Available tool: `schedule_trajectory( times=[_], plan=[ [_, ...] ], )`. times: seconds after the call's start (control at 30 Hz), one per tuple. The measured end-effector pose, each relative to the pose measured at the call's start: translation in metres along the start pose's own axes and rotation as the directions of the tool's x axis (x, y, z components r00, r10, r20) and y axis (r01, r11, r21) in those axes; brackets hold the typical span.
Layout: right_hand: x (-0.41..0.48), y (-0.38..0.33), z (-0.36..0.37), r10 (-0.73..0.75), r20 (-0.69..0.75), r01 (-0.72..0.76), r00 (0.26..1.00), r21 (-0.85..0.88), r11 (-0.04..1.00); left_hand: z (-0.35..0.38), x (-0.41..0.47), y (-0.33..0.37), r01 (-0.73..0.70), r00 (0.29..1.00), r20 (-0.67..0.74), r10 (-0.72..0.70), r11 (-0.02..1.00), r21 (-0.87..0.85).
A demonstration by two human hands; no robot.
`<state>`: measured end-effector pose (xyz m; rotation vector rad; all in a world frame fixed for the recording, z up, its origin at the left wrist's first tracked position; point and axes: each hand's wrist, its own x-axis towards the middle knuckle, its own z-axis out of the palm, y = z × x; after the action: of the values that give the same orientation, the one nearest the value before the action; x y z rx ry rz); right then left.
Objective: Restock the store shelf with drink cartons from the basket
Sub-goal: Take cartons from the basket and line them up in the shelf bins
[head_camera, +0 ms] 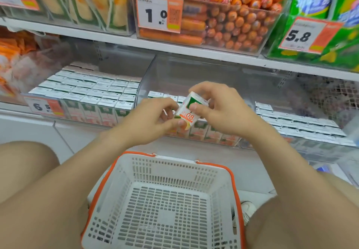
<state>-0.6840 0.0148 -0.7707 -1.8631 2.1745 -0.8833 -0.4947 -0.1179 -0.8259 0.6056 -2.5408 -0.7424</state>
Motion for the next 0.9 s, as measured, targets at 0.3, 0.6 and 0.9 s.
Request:
schedule_trajectory(
  times=[0.3,0.6,0.9],
  plan=[
    [0.034,0.07,-0.024,0.137,-0.072,-0.155,0.988,-0.433,0.888,0.029,0.032,0.008,-0.063,0.991,-0.079,0.105,0.908,0.413],
    [0.063,0.115,0.007,0.226,0.256,-0.089,0.94,-0.455,0.886,0.04,0.044,0.007,-0.005,1.0,0.001,0.005,0.906,0.422],
    [0.021,0.075,0.001,0.079,0.077,-0.051,0.994,-0.312,0.949,0.051,0.025,0.002,0.106,0.988,-0.145,-0.048,0.896,0.432]
  ],
)
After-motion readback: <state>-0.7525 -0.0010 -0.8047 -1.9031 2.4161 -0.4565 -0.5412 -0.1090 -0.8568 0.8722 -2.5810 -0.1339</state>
